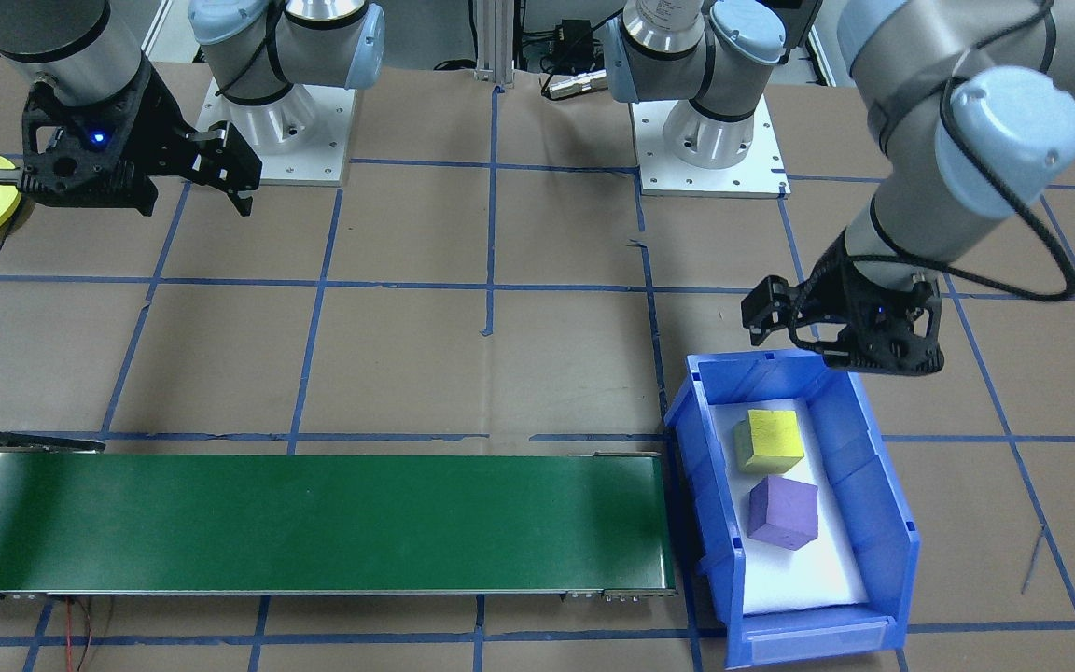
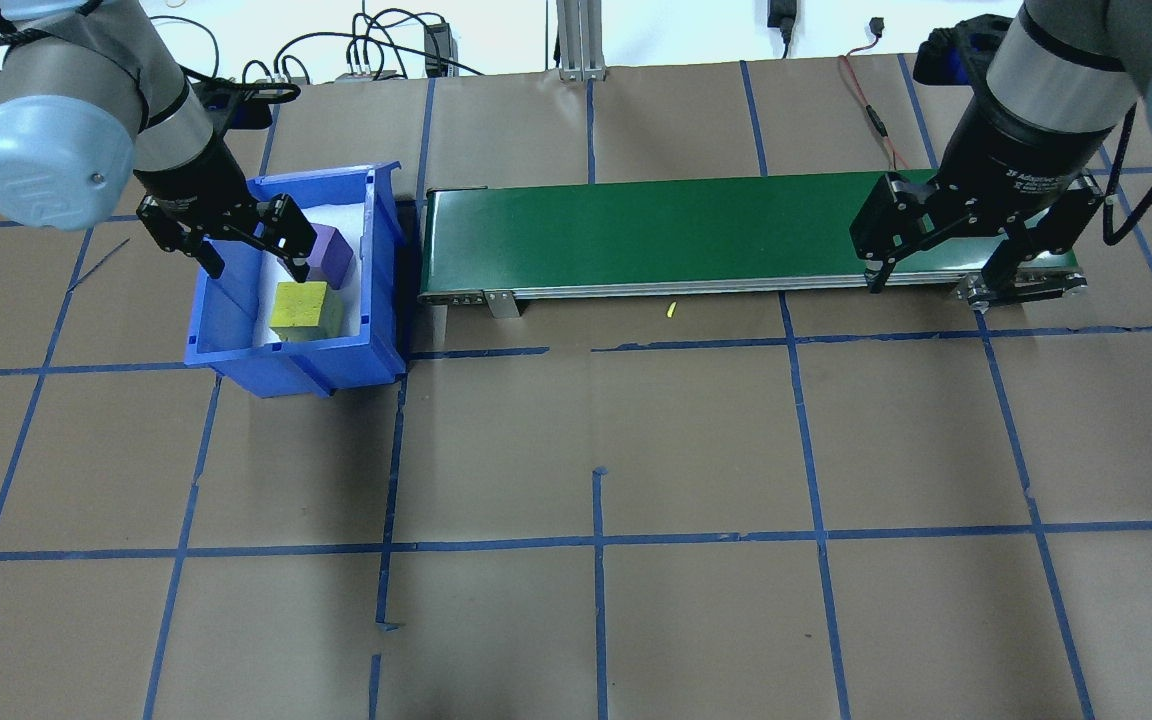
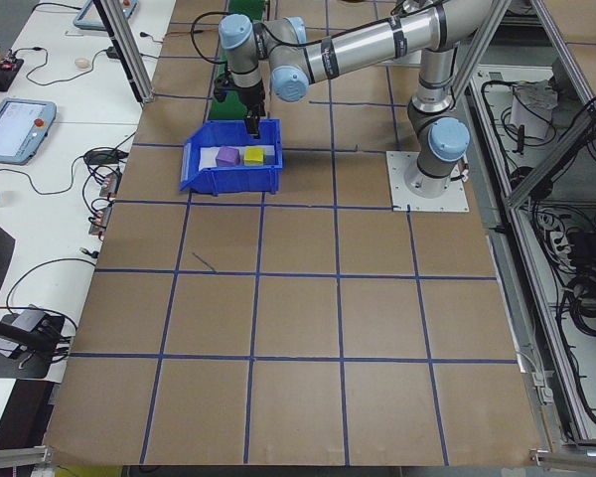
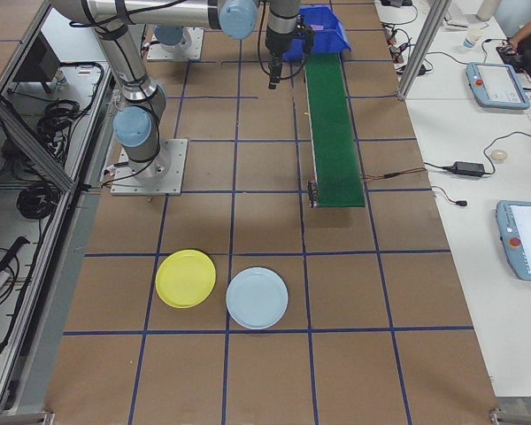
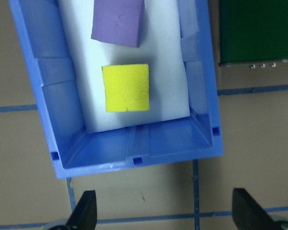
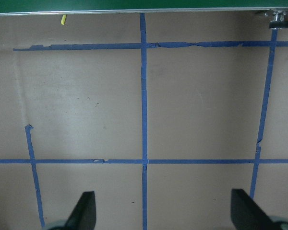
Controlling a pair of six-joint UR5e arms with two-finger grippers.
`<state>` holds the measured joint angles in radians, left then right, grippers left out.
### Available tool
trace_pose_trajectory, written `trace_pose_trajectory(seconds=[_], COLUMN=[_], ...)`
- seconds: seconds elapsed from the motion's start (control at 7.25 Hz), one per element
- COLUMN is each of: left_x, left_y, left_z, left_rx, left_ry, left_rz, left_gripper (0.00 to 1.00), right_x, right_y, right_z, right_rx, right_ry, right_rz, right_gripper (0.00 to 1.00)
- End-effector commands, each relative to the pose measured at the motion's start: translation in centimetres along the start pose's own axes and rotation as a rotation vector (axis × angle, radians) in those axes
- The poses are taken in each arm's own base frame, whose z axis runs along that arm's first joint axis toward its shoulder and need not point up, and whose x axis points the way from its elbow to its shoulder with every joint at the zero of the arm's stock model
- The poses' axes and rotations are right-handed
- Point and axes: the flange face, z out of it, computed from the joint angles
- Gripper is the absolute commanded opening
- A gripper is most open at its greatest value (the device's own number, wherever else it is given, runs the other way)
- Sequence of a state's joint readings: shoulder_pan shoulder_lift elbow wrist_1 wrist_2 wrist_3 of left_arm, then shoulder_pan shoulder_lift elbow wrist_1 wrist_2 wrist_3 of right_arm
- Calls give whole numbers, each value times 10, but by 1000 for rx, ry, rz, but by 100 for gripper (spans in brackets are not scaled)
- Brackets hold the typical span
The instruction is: Move block left to right into plate
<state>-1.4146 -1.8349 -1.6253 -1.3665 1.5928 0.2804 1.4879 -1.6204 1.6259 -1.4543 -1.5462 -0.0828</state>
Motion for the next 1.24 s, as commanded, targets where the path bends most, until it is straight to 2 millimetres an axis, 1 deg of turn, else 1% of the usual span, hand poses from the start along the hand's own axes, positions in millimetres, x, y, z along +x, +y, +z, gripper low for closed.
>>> trace_pose_trajectory(seconds=[0.0,0.28,0.55,0.69,0.83,0.97,1.1], left_x=[-4,-6,-14,-14,-13,-13,-12], left_y=[-13,-18,-19,-21,-20,-20,-18], left_z=[36,66,76,89,104,107,107], left_rx=[-2,22,15,-7,-19,-7,-13], left_ry=[0,-10,-5,5,16,8,3], left_rz=[11,10,-9,-19,-36,-62,-68], left_gripper=[100,100,98,98,93,68,27], right_x=[0,0,0,0,0,0,1], right_y=[0,0,0,1,1,1,0], right_z=[0,0,0,0,0,0,1], right_rx=[1,-1,1,-1,-1,-1,-2], right_ry=[0,1,0,0,0,0,0], right_rz=[0,0,1,1,1,1,3], right_gripper=[100,100,100,100,100,100,100])
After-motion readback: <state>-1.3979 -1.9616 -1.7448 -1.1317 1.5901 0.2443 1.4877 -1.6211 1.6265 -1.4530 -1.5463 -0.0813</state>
